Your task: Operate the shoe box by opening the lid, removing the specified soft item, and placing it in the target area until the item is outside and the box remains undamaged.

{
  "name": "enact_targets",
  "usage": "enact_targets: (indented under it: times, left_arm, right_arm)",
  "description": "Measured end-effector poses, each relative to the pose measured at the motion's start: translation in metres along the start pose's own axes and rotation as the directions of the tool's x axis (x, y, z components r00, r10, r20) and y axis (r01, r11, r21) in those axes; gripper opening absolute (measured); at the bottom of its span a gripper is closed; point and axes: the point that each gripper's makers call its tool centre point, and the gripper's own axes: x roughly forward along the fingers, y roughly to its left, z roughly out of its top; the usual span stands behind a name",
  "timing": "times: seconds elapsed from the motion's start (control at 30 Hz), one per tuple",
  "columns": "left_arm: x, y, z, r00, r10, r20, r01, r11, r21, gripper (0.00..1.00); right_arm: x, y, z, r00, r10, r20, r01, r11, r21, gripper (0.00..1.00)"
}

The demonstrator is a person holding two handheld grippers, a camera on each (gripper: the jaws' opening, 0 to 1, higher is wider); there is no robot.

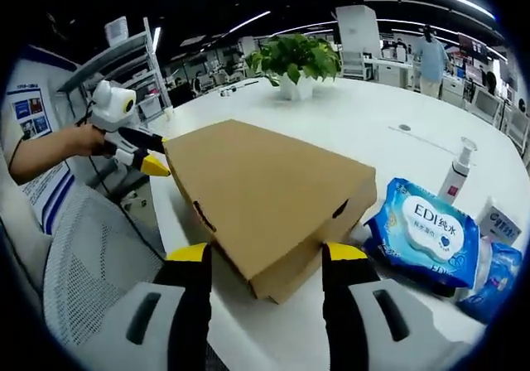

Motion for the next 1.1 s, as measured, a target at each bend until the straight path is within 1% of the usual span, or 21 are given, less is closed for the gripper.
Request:
enact_targets:
  times: [0.2, 0.47, 0.67, 0.73, 1.1]
  left_arm:
    - [0.004, 0.000, -0.004, 1.000, 0.003, -0.005, -0.003, 1.000, -0.009, 0.47]
    - [0.010, 0.001, -0.009, 1.000, 0.006, -0.022, -0.006, 1.000, -0.015, 0.46]
    - [0.015, 0.003, -0.011, 0.999, 0.015, -0.033, -0.016, 1.000, -0.015, 0.46]
    - [0.015, 0.004, -0.010, 0.999, 0.018, -0.033, -0.019, 1.000, -0.021, 0.46]
    - [0.026, 0.016, 0.002, 0.999, 0.022, -0.043, -0.023, 0.999, -0.022, 0.46]
  right_arm:
    - [0.005, -0.001, -0.006, 1.000, -0.014, -0.017, 0.014, 1.000, -0.022, 0.50]
    - [0.009, -0.003, -0.009, 0.999, -0.033, -0.029, 0.031, 0.998, -0.056, 0.50]
    - [0.014, -0.005, -0.011, 0.998, -0.053, -0.045, 0.048, 0.994, -0.102, 0.49]
    - [0.016, -0.007, -0.010, 0.997, -0.059, -0.046, 0.053, 0.992, -0.117, 0.49]
    - [0.028, -0.022, 0.002, 0.997, -0.059, -0.045, 0.053, 0.991, -0.122, 0.49]
